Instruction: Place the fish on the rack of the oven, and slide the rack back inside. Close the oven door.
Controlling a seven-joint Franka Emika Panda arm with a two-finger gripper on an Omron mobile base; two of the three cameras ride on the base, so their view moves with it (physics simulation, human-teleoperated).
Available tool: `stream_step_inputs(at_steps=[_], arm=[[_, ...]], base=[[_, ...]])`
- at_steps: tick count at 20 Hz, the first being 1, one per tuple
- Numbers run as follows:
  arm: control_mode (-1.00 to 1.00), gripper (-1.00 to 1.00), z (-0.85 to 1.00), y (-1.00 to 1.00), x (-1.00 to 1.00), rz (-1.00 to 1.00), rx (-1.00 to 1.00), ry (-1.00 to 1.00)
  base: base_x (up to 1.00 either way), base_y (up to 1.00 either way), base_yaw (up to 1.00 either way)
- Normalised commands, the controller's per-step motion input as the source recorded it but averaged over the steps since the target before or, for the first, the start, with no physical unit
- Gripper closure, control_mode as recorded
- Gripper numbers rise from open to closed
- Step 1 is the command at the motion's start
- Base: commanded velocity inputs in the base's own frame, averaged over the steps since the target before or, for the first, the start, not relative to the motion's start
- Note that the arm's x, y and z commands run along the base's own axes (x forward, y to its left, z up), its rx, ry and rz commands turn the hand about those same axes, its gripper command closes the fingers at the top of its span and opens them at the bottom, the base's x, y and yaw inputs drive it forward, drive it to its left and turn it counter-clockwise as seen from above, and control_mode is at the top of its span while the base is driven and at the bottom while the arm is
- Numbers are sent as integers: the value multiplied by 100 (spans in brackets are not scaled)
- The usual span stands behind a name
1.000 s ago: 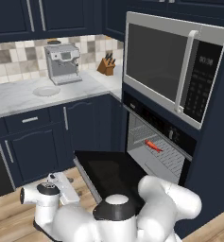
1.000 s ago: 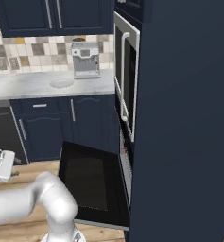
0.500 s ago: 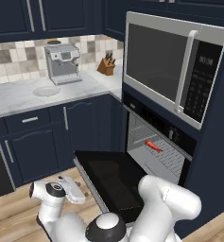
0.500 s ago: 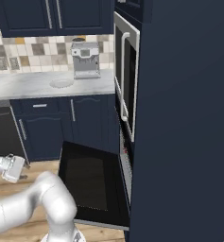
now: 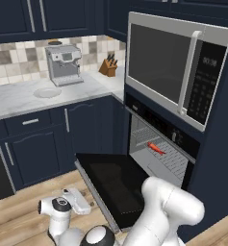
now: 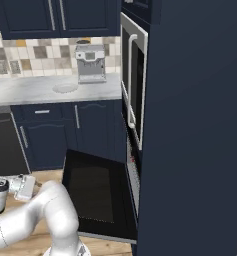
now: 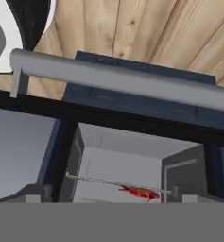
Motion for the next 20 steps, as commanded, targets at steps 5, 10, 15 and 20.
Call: stream_step_inputs(at_steps=[5, 10, 15, 20], arm=[[-100, -100, -86, 1, 47, -3, -8, -9], [-100, -100, -96, 11, 70, -6, -9, -3], [-100, -100, -100, 55, 68, -7, -18, -5], [-100, -100, -100, 75, 76, -4, -28, -2]], base=[[0, 0, 0], [0, 0, 0], [0, 0, 0], [0, 0, 0]])
